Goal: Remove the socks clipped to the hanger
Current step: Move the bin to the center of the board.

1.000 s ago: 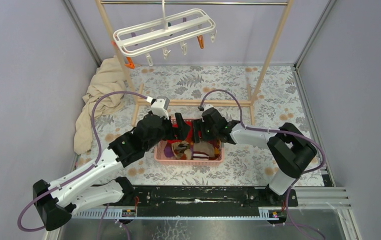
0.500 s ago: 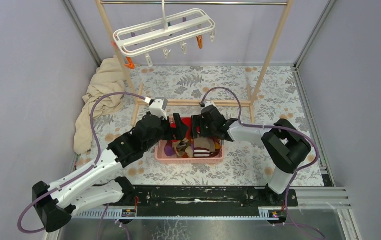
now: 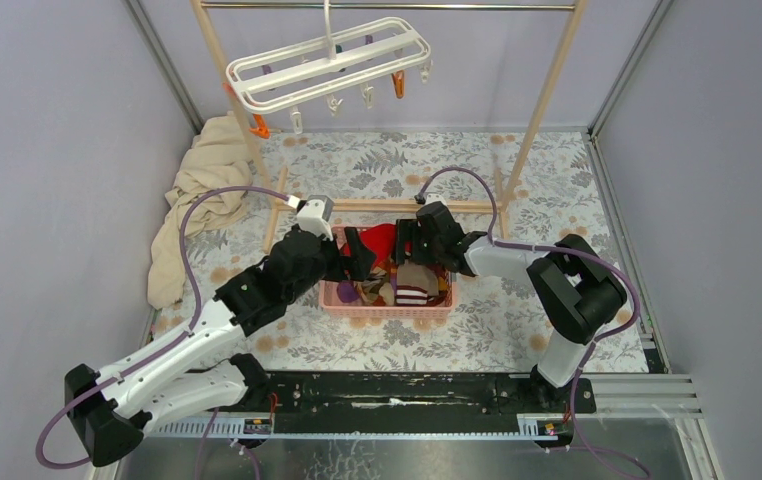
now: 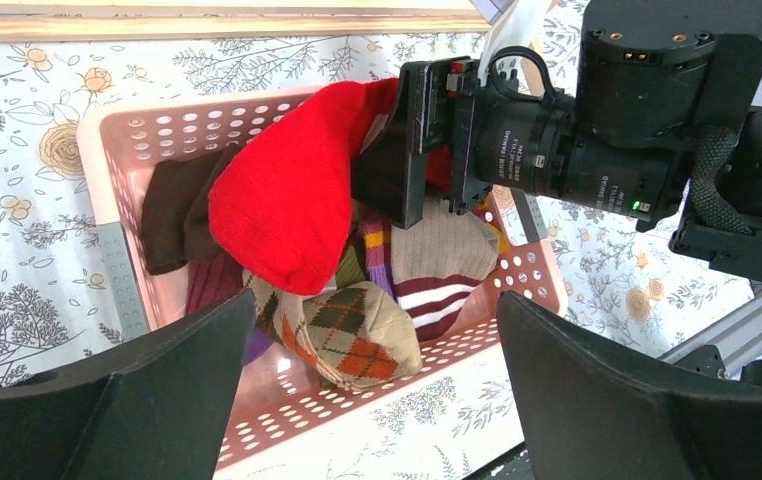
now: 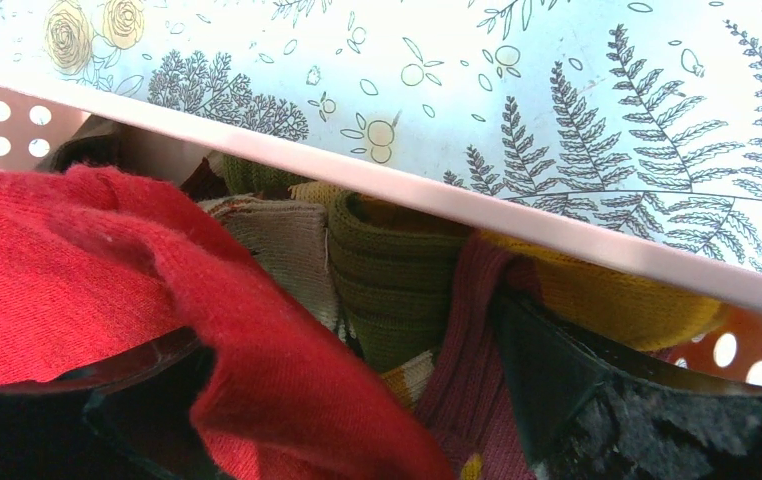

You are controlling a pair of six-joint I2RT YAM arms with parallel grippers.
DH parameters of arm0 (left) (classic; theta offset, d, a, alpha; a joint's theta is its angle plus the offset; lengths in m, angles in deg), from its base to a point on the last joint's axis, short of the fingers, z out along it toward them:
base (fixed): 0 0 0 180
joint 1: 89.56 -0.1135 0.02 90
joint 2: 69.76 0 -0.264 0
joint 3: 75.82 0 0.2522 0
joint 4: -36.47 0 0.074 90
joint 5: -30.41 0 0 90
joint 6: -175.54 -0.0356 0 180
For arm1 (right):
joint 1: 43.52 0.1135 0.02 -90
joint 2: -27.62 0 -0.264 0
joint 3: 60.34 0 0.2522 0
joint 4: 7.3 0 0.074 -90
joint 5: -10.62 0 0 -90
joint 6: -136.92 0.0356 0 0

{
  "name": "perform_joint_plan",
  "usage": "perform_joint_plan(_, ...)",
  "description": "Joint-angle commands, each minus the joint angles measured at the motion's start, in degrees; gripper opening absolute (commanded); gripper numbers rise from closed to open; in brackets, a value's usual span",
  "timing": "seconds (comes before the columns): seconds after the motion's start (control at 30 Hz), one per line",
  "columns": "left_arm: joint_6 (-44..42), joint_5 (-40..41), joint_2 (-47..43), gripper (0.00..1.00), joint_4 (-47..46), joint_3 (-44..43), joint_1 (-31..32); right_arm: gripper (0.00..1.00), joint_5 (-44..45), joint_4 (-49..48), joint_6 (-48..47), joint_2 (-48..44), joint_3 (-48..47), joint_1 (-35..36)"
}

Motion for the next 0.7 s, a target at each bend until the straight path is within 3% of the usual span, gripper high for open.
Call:
perform_joint_plan(0.0,0.56,0.63,-0.26,0.98,-0.67,0.69,-0.36,0.88,1.18,1.48,-0.45,-0.53,1.46,-1.05)
perform_joint_plan(0.67,0.95,-0.10,-0.31,0.98,-1.12,1.91,-0.75,0.88,-0.02,1.13,-0.42,-1.05,2.18,-3.63)
